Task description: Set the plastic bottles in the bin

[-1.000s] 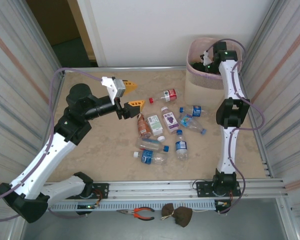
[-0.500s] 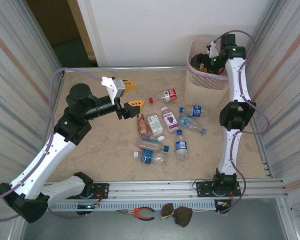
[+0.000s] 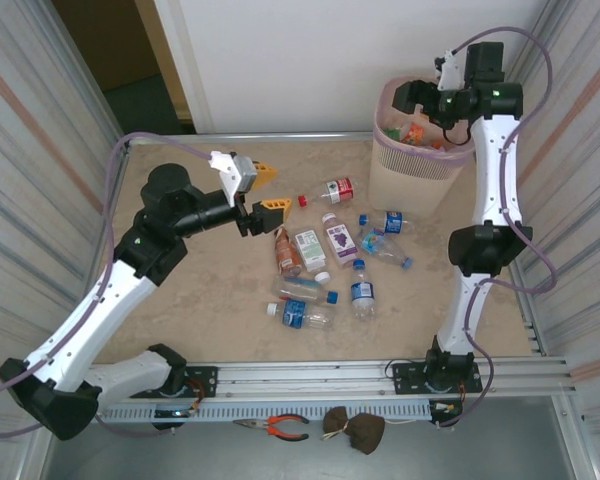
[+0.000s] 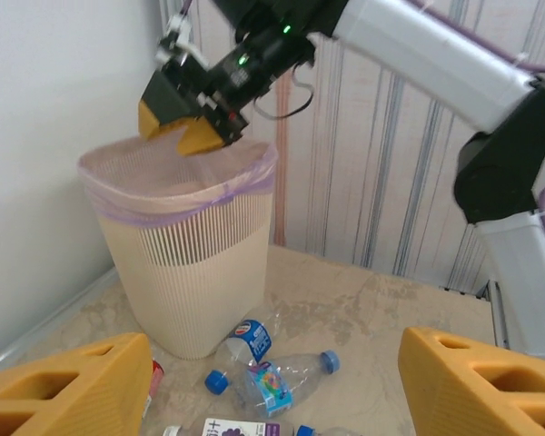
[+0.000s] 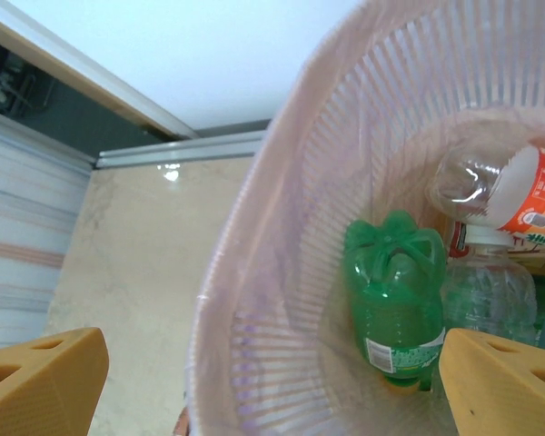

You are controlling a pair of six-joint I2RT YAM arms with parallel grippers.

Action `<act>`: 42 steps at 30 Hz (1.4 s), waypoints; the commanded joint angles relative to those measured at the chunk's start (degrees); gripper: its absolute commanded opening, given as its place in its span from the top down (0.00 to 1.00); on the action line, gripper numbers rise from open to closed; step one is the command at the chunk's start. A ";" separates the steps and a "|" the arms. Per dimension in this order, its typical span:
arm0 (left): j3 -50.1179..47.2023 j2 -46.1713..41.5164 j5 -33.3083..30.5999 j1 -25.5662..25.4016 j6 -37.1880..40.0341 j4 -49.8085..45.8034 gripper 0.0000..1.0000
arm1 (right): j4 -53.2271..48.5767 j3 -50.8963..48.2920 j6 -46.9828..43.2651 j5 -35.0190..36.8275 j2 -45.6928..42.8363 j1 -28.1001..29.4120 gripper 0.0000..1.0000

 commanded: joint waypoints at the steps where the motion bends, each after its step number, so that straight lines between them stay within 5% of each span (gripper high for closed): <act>1: 2.81 1.98 -2.53 0.42 -2.30 -2.42 0.29 | 0.72 -1.18 0.63 1.37 -4.92 0.19 0.08; 19: 2.55 13.31 -21.09 -1.51 -21.40 -15.96 0.38 | 3.87 -13.74 -0.42 5.37 -21.81 4.41 0.08; 29: -0.84 19.10 -33.22 -5.76 -29.67 -18.93 0.33 | 6.59 -23.06 -1.30 6.93 -29.30 6.84 0.08; 42: -1.43 31.54 -29.88 -5.94 -40.27 -23.27 0.31 | 9.96 -32.70 -1.39 7.27 -34.64 6.94 0.08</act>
